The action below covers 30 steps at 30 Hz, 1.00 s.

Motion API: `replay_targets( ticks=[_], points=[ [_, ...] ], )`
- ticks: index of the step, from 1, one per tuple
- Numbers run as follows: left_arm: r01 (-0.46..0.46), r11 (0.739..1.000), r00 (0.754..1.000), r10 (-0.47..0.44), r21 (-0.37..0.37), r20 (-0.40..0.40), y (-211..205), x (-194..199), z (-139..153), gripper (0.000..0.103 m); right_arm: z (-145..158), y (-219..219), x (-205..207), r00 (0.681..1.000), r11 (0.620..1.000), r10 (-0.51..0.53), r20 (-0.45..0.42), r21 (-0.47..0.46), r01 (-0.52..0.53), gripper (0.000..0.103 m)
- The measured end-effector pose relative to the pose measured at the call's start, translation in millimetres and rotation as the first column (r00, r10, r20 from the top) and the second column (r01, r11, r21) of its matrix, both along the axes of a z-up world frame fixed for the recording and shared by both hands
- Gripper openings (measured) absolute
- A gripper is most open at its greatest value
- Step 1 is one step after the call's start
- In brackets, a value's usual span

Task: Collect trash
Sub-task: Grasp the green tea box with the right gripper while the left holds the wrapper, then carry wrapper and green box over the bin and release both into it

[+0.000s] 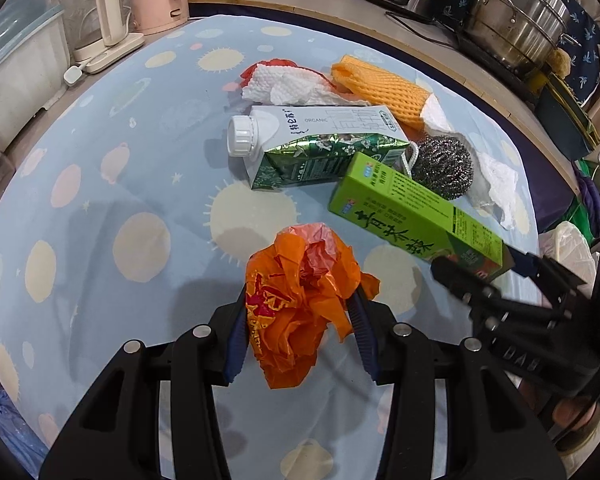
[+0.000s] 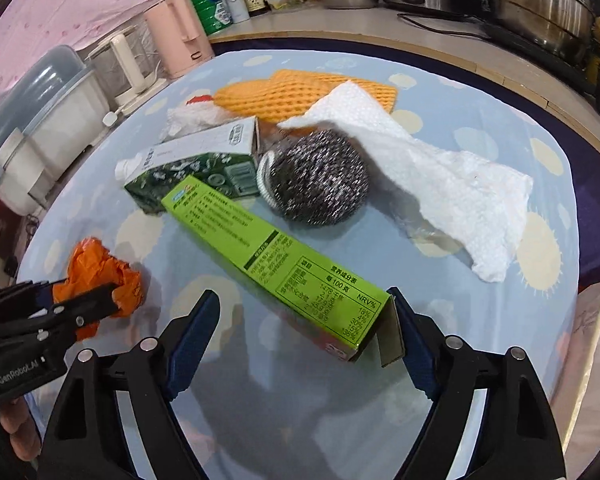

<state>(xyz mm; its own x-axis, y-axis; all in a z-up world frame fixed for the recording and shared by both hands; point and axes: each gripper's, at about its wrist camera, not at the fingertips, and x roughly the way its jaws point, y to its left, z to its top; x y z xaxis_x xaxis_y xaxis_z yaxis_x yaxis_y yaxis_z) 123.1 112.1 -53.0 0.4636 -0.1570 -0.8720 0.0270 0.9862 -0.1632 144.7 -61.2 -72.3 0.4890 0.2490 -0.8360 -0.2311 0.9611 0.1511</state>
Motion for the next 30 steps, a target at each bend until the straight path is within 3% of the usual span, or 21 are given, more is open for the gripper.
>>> replay_targets(
  ticks=[4, 8, 11, 16, 25, 29, 30],
  points=[
    [0.002, 1.000, 1.000, -0.002, 0.006, -0.003, -0.5, -2.3, -0.6, 0.043, -3.8, 9.9, -10.1, 1.000, 1.000, 0.027, -0.015, 0.013, -0.027, 0.053],
    [0.004, 1.000, 1.000, -0.004, 0.014, -0.004, -0.5, -6.0, -1.2, 0.043, -5.9, 19.8, -13.8, 0.999, 0.999, 0.052, -0.009, 0.003, -0.052, 0.053],
    [-0.002, 1.000, 1.000, 0.002, 0.017, -0.005, 1.0, -8.1, -1.5, 0.043, -6.4, 22.2, -8.9, 0.999, 0.999, 0.045, 0.011, 0.000, -0.045, 0.061],
    [-0.012, 1.000, 1.000, 0.012, 0.020, -0.003, 4.5, -11.9, -0.8, 0.043, -8.1, 20.9, -0.5, 0.999, 0.999, 0.038, 0.000, 0.028, -0.038, 0.060],
    [0.003, 1.000, 1.000, -0.003, 0.026, -0.002, -1.5, -18.8, 2.2, 0.043, 8.7, 15.1, -35.7, 0.998, 0.999, -0.001, 0.058, 0.044, -0.002, 0.044],
    [0.029, 0.999, 1.000, -0.029, 0.030, 0.002, -11.1, -26.0, 6.0, 0.043, 20.1, -0.5, -55.3, 0.996, 0.995, -0.049, 0.068, 0.095, 0.043, 0.027],
    [0.037, 0.999, 0.999, -0.037, 0.031, 0.004, -13.9, -28.1, 7.4, 0.043, 22.9, -3.5, -60.4, 0.995, 0.994, -0.061, 0.075, 0.096, 0.054, 0.027]
  ],
)
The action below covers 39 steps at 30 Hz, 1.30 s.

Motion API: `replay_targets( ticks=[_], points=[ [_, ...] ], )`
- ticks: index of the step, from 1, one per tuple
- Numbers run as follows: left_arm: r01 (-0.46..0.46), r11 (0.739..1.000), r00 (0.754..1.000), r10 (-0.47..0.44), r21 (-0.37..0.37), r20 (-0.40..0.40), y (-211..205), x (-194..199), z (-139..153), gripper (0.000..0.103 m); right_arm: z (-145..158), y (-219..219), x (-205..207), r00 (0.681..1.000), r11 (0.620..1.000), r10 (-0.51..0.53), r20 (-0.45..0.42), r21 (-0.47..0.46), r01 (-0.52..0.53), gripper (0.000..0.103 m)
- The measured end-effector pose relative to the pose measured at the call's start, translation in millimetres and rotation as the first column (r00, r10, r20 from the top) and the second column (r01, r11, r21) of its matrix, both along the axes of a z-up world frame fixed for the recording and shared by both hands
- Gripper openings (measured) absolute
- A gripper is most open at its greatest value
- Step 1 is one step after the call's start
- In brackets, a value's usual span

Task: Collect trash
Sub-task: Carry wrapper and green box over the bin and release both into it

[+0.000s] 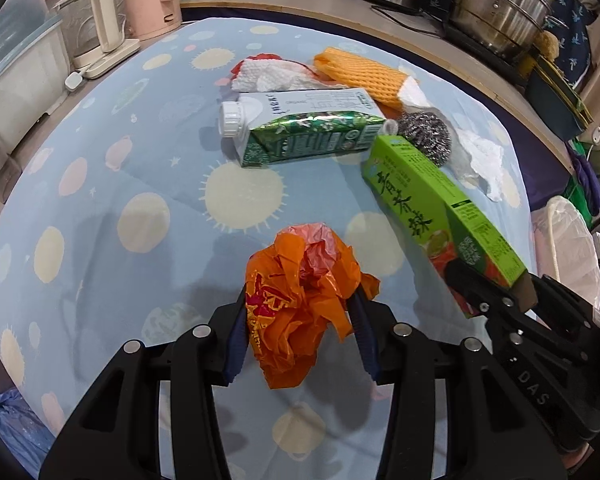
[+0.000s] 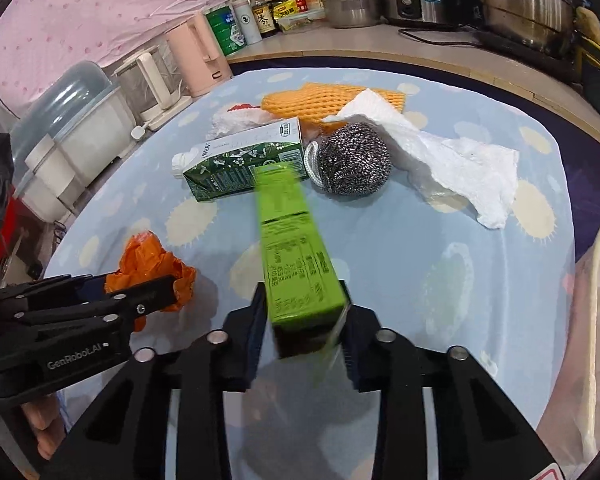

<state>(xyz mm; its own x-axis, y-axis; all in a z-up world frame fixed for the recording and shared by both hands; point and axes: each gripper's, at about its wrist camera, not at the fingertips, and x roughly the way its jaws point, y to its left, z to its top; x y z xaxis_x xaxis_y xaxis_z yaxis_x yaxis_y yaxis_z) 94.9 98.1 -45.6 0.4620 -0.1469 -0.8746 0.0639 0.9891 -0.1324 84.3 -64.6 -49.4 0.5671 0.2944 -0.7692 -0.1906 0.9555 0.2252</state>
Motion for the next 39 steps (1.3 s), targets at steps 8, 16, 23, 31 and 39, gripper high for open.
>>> replay_targets(
  ticks=[8, 16, 23, 31, 39],
  points=[
    [0.069, 0.998, 0.997, -0.070, 0.014, 0.025, -25.1, -19.0, 13.1, 0.043, 29.2, -25.0, -42.7, 0.995, 0.996, -0.076, 0.059, 0.044, 0.074, 0.027],
    [0.143, 0.989, 0.988, -0.145, 0.030, 0.051, -56.4, -39.0, 27.8, 0.043, 63.8, -59.2, -80.9, 0.968, 0.980, -0.196, 0.157, 0.054, 0.190, 0.027],
    [0.200, 0.978, 0.977, -0.203, 0.052, 0.070, -82.7, -51.1, 36.7, 0.043, 71.3, -99.4, -101.3, 0.930, 0.947, -0.321, 0.178, 0.047, 0.318, 0.027],
    [0.273, 0.960, 0.957, -0.277, 0.066, 0.079, -116.5, -57.2, 45.8, 0.043, 61.2, -156.2, -119.8, 0.860, 0.869, -0.494, 0.128, 0.079, 0.488, 0.027],
    [0.371, 0.926, 0.921, -0.376, 0.064, 0.101, -166.2, -61.3, 57.5, 0.043, 42.1, -200.6, -133.6, 0.767, 0.768, -0.640, 0.042, 0.073, 0.636, 0.027]
  ],
)
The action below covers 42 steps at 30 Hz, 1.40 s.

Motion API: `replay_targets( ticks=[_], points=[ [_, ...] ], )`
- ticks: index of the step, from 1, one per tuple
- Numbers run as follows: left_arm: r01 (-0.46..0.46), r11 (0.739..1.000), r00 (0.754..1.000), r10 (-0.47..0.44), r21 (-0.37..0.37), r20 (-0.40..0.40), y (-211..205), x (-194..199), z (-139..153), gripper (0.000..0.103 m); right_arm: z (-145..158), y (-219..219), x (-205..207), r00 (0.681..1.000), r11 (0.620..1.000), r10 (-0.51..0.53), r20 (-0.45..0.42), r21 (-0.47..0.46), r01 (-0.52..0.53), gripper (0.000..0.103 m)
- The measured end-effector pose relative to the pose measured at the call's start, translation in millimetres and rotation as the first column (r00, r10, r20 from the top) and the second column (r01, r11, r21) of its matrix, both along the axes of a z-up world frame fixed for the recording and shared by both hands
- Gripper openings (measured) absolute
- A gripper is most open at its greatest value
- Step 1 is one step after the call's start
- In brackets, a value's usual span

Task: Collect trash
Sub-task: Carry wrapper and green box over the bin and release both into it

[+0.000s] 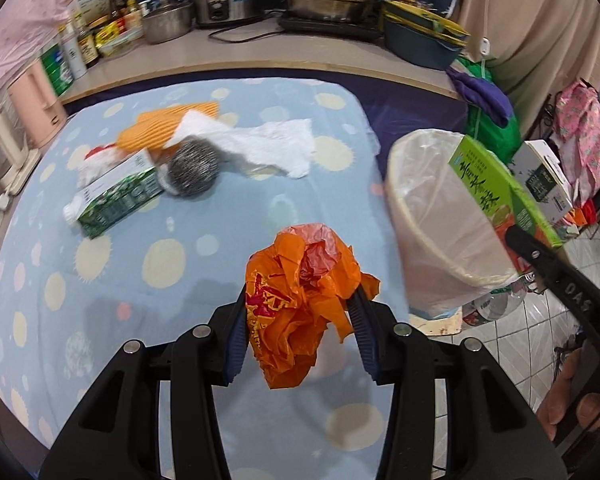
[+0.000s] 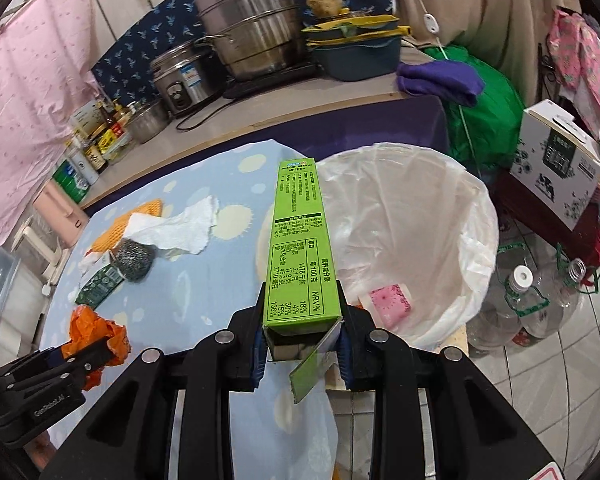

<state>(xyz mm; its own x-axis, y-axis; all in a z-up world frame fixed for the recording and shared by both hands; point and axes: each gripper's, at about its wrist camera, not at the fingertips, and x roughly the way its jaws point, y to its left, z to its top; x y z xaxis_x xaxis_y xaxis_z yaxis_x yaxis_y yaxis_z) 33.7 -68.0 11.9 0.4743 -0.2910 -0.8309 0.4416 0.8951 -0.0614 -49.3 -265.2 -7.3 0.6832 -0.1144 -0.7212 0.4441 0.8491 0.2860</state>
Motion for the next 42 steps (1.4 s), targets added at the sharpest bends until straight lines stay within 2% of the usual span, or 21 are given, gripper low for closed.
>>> replay_targets(
  ticks=[10, 15, 29, 32, 42],
  points=[
    [0.146, 0.989, 0.989, -0.145, -0.023, 0.043, -70.5, -1.9, 14.0, 0.043, -18.5, -31.4, -15.2, 0.994, 0.994, -0.101, -0.049, 0.037, 0.103, 0.027],
    [0.201, 0.978, 0.979, -0.198, -0.059, 0.050, -97.7, 3.1, 14.4, 0.043, -24.8, -42.7, -17.4, 0.989, 0.989, -0.133, -0.064, 0.053, 0.136, 0.027],
    [0.247, 0.968, 0.969, -0.245, -0.053, 0.038, -144.3, 22.0, -0.5, 0.044, -37.1, -59.7, -8.5, 0.981, 0.981, -0.168, -0.101, 0.083, 0.177, 0.027],
    [0.243, 0.969, 0.970, -0.242, -0.053, 0.029, -147.8, 24.6, -4.4, 0.048, -38.0, -62.0, -7.9, 0.978, 0.978, -0.180, -0.102, 0.087, 0.189, 0.029],
    [0.205, 0.977, 0.979, -0.204, -0.059, 0.023, -141.2, 29.5, -7.2, 0.071, -31.0, -62.6, -9.2, 0.977, 0.974, -0.201, -0.076, 0.087, 0.208, 0.039]
  ],
)
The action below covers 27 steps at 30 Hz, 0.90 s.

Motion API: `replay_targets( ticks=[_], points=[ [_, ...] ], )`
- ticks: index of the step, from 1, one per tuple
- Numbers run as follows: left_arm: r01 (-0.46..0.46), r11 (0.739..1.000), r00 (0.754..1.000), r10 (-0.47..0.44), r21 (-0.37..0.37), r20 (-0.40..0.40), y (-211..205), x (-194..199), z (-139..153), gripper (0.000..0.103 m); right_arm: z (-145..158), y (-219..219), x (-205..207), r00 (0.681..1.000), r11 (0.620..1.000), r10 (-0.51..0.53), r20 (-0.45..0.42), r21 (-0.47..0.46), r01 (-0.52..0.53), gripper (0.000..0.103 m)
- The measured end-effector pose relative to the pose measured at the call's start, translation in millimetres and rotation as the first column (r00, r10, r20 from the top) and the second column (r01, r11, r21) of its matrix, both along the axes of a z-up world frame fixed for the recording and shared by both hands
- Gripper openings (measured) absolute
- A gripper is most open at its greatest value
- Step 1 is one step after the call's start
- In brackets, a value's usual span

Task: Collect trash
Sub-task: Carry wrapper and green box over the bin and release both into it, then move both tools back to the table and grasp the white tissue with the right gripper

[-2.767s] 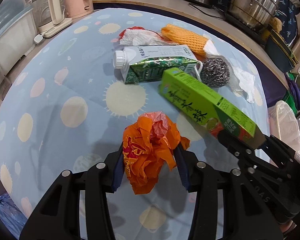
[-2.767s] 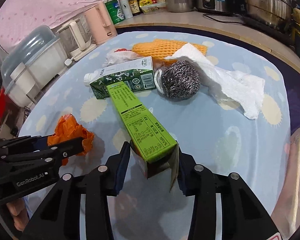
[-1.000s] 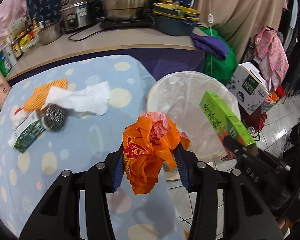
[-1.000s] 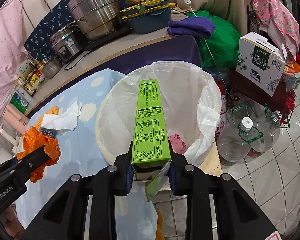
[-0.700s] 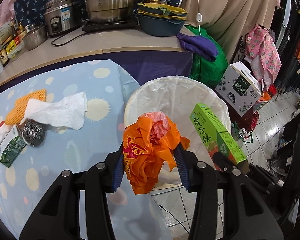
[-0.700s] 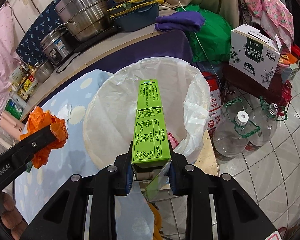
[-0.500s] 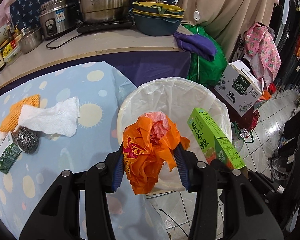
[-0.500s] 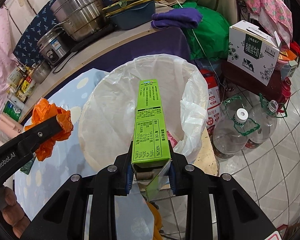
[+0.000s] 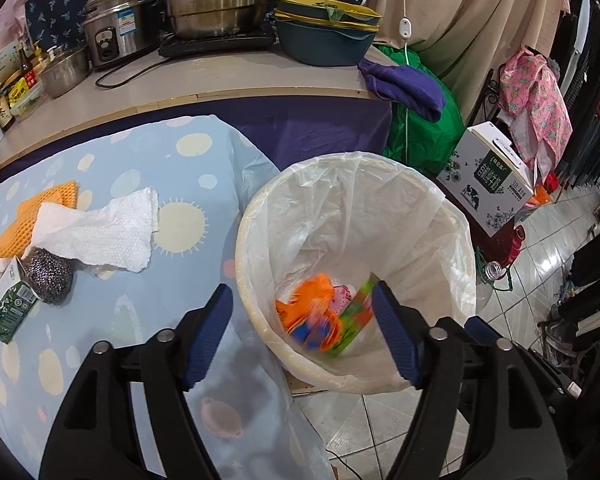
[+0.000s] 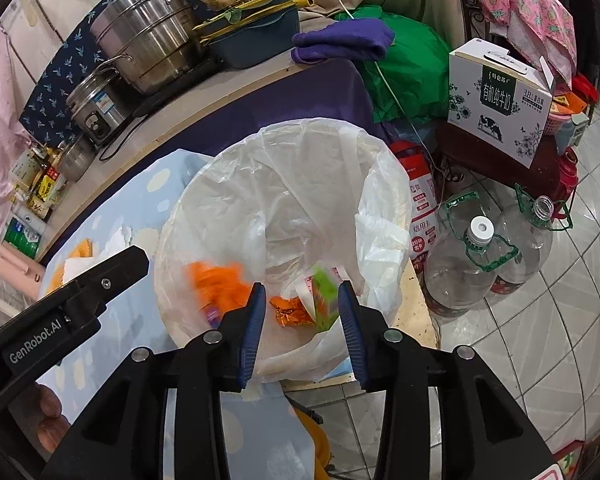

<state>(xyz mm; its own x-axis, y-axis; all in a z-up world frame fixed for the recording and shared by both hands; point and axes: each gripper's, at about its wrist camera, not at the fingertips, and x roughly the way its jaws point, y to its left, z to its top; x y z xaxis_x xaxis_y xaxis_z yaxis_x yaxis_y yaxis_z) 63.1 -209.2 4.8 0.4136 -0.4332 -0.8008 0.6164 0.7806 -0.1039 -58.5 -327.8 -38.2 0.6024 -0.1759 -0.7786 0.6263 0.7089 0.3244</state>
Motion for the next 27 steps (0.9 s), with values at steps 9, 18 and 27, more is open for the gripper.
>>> replay_targets(
  ticks=[9, 18, 27],
  points=[
    [-0.035, 0.999, 0.999, 0.035, -0.004, 0.001, 12.6, 2.5, 3.3, 0.071, 9.7, 10.7, 4.3, 1.000, 0.999, 0.024, 0.012, -0.023, -0.024, 0.042],
    [-0.108, 0.994, 0.994, 0.108, -0.004, 0.012, 41.4, 8.5, 7.5, 0.071, 19.3, 28.1, 12.0, 0.998, 0.997, 0.065, 0.020, -0.047, -0.064, 0.043],
    [-0.171, 0.985, 0.985, 0.171, -0.015, 0.008, 75.4, 15.4, 8.6, 0.071, 26.1, 53.3, 25.2, 0.993, 0.990, 0.119, 0.012, -0.072, -0.117, 0.043]
  ],
)
